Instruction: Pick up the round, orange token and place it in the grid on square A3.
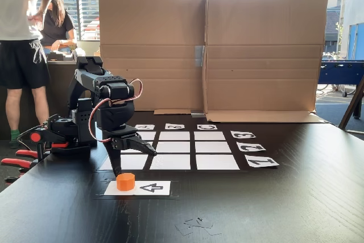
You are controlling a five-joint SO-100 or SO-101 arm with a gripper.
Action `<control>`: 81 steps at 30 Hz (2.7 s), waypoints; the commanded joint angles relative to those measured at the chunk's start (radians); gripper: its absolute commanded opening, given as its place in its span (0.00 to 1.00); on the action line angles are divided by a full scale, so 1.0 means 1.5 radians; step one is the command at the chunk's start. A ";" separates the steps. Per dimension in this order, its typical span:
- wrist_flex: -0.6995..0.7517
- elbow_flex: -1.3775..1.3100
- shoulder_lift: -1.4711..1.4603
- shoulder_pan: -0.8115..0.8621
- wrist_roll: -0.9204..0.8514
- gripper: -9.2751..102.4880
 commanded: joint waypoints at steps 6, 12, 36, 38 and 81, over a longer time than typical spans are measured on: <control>-0.046 -0.030 -0.001 -0.003 -0.050 0.08; -0.084 -0.030 -0.004 0.011 -0.083 0.08; -0.134 0.393 0.601 -0.067 -0.493 0.08; -0.109 0.467 0.680 -0.099 -0.577 0.08; -0.194 0.864 0.753 -1.025 -0.555 0.08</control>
